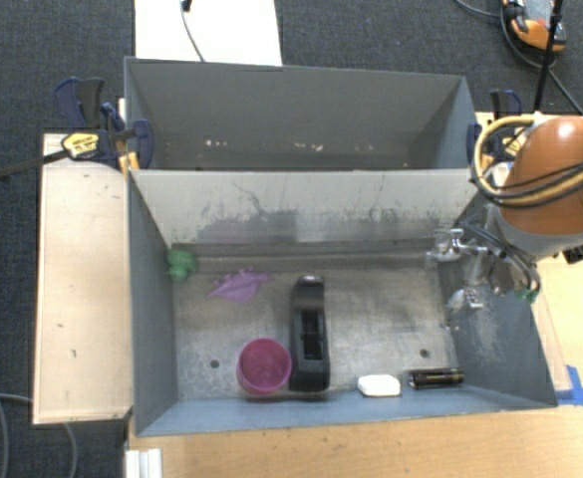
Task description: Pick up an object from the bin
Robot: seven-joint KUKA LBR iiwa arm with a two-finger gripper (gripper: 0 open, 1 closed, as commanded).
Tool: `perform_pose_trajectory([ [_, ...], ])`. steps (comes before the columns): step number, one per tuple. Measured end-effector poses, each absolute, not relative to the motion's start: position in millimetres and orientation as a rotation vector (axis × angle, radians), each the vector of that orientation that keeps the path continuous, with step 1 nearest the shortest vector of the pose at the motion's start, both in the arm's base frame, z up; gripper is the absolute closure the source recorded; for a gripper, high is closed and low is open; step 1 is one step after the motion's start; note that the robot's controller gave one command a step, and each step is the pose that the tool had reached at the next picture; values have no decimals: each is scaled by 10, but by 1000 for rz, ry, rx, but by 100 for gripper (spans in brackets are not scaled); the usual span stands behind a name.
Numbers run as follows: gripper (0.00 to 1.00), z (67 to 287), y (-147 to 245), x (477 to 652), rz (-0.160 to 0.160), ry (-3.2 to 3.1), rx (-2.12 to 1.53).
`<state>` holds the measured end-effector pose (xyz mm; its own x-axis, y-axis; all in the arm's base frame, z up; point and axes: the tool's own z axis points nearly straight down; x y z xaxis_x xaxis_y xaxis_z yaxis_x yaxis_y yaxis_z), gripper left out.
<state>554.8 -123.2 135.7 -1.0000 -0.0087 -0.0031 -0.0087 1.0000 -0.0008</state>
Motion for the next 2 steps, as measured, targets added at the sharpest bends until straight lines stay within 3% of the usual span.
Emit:
perform_pose_trajectory([
  [1, 0, 1213, -1075, 5154, -1, 3135, -115],
  [2, 0, 1147, -1036, 5014, 3, 3137, -188],
])
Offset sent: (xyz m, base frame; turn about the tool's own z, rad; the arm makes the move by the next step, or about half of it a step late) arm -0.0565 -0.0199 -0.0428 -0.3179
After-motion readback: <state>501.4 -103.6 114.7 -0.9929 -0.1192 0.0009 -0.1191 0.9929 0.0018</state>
